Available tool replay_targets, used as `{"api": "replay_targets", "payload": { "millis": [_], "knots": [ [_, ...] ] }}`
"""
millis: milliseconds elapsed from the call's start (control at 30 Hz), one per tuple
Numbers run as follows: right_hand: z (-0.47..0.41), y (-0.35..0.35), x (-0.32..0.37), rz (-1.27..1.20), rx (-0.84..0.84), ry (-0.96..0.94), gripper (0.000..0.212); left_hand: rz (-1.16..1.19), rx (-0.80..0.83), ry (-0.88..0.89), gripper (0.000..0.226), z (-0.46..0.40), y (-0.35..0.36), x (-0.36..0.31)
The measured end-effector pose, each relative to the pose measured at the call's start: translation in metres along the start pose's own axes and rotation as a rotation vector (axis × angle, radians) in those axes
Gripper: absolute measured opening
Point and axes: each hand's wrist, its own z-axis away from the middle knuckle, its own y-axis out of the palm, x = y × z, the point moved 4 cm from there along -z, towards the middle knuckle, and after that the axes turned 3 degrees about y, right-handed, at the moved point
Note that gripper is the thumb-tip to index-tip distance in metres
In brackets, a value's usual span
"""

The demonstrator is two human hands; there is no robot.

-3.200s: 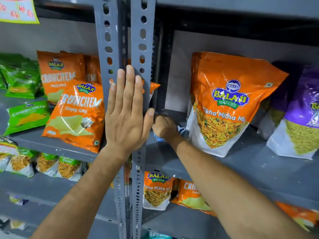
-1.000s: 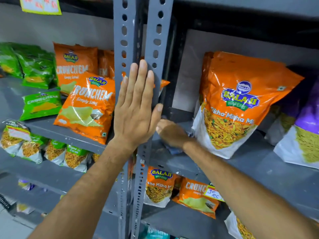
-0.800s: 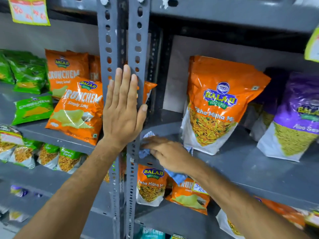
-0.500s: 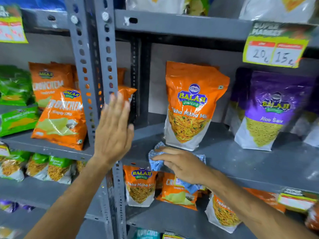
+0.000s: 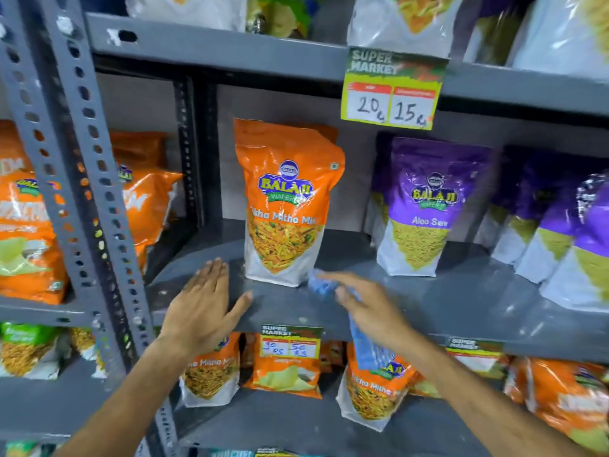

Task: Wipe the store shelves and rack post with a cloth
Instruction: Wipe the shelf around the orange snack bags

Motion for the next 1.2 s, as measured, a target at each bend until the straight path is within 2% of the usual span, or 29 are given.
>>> {"api": "replay_targets", "payload": {
  "millis": [100,167,300,367,467,533,667,867,1100,1200],
  "knots": [
    [-0.023,-0.049,-0.009,-0.027,-0.307,0.096,0.039,-0.007,0.013,-0.023,0.117,-0.003,0.004,0.001],
    [-0.049,-0.063,-0.016,0.062,-0.364,0.188,0.037,-0.018,0.016,-0.032,0.116,-0.004,0.003,0.001],
    [-0.121,-0.050,-0.051,0.264,-0.286,0.404,0.030,-0.039,0.020,-0.039,0.110,-0.004,0.004,0.003],
    [-0.153,-0.037,-0.067,0.239,-0.192,0.380,0.036,-0.043,0.019,-0.038,0.111,-0.005,0.003,0.004],
    [-0.184,-0.018,-0.094,0.379,0.021,0.419,0.039,-0.033,0.024,-0.043,0.109,-0.006,0.004,0.005],
    [-0.197,-0.012,-0.103,0.453,0.045,0.384,0.038,-0.043,0.009,-0.048,0.107,-0.007,0.004,0.005],
    [-0.213,-0.003,-0.117,0.422,0.030,0.337,0.036,-0.069,0.002,-0.057,0.103,-0.006,0.005,0.005],
    [-0.195,-0.001,-0.100,0.535,0.065,0.292,0.042,-0.065,0.020,-0.052,0.101,-0.003,0.000,0.001],
    [-0.118,0.000,-0.066,0.511,0.058,0.254,0.054,-0.054,0.053,-0.056,0.103,-0.002,-0.002,-0.001],
    [-0.085,0.003,-0.052,0.523,0.059,0.212,0.050,-0.053,0.065,-0.053,0.108,-0.002,-0.003,0.000]
  ]
}}
